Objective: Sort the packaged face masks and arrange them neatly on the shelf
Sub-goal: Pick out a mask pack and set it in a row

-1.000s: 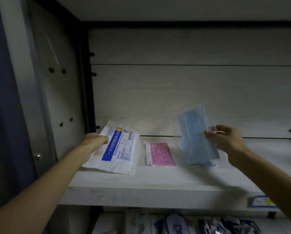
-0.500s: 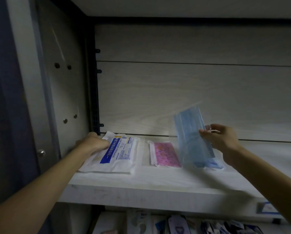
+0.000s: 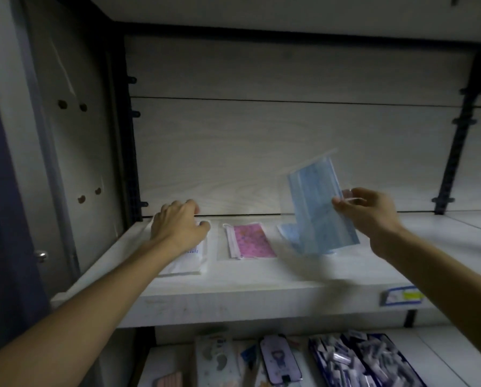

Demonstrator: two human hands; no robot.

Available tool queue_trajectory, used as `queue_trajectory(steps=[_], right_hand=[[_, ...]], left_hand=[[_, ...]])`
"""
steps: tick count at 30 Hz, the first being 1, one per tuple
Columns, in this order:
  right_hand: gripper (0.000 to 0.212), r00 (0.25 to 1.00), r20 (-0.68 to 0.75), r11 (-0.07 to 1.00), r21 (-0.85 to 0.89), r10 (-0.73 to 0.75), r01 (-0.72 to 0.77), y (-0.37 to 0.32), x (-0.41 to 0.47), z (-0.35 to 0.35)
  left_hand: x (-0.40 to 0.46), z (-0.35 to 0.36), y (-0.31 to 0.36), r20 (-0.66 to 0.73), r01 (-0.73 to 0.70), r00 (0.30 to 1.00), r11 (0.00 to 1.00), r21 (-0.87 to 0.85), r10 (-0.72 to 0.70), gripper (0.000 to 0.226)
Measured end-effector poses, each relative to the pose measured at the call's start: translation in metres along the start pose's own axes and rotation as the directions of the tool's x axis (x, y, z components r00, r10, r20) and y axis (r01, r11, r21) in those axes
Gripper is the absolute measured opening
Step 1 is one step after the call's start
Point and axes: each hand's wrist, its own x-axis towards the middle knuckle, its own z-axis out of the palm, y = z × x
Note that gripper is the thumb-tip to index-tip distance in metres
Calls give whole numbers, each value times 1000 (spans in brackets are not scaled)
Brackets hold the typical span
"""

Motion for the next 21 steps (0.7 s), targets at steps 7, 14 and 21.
queue_trajectory(steps=[7, 14, 21], right_hand=[[23, 990, -142, 999, -39, 7, -13, 4, -11, -61], [25, 991, -126, 998, -44, 39, -45, 20, 9, -95], [25, 998, -27, 991, -114, 62, -64, 52, 63, -105]], left_hand=[[-9, 22, 59, -25, -207, 978, 974, -87, 206, 37], [-6, 36, 104, -41, -242, 970, 965, -103, 239, 34], [2, 49, 138, -55, -162, 986, 983, -84, 157, 30]])
